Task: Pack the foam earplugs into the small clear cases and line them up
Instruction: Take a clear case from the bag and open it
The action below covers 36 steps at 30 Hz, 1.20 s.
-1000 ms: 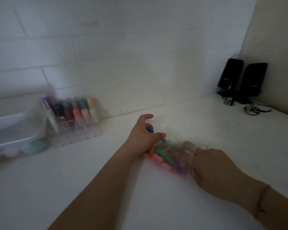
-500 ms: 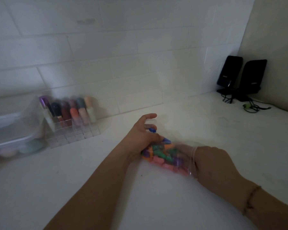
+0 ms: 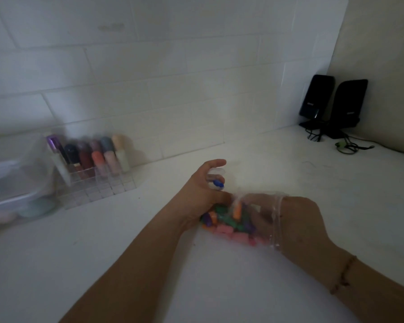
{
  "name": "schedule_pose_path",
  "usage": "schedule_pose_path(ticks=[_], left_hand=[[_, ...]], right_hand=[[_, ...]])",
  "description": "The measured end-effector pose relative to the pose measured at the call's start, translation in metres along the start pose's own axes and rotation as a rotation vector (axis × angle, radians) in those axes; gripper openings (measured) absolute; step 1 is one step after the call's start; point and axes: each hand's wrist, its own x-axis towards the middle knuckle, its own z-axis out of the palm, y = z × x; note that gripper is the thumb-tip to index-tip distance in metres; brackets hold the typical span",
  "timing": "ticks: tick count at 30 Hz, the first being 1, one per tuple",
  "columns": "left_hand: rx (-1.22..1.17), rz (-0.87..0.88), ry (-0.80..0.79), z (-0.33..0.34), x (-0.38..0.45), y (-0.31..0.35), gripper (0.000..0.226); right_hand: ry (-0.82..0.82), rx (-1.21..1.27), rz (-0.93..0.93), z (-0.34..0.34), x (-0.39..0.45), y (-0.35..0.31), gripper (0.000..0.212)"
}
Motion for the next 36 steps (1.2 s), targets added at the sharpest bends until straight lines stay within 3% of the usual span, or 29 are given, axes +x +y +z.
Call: schedule_pose_path(ticks=[2, 6, 13, 16, 20, 23, 26, 29, 31, 36], left_hand=[[-0.034, -0.003, 0.053, -0.008, 0.002, 0.0, 0.068], [-0.112, 0.006, 0.158, -0.027, 0.011, -0.004, 0.068], [-0.164, 0.026, 0.258, -0.038, 0.014, -0.006, 0.061], [-0.168, 0.052, 0.261, -0.037, 0.013, -0.005, 0.054], [-0.241, 0.083, 0.36, -0.034, 0.006, 0.014, 0.03], [-0.529, 0.113, 0.207, -0.016, -0.012, 0.031, 0.026], [-0.799, 0.046, -0.086, 0.015, -0.033, 0.038, 0.033], [-0.664, 0.011, -0.147, 0.041, -0.045, 0.036, 0.045], [-0.537, 0.017, -0.136, 0.05, -0.049, 0.033, 0.049], [-0.374, -0.007, -0.125, 0.052, -0.051, 0.03, 0.047]], right_hand=[[-0.021, 0.05, -0.012, 0.004, 0.002, 0.006, 0.012], [0.144, -0.07, -0.129, 0.005, -0.004, 0.011, 0.013], [0.023, 0.008, -0.033, 0.007, -0.014, 0.007, 0.014], [-0.004, 0.002, -0.038, 0.007, -0.02, 0.0, 0.024], [0.03, -0.013, -0.039, -0.017, -0.021, -0.001, 0.009], [0.076, 0.136, -0.028, -0.043, -0.022, 0.002, 0.015], [0.306, 0.28, -0.063, -0.053, -0.021, -0.003, 0.019], [0.415, 0.246, -0.182, -0.049, -0.023, -0.012, 0.015], [0.401, 0.219, -0.269, -0.045, -0.026, -0.014, 0.012], [0.357, 0.152, -0.288, -0.039, -0.024, -0.005, 0.02]])
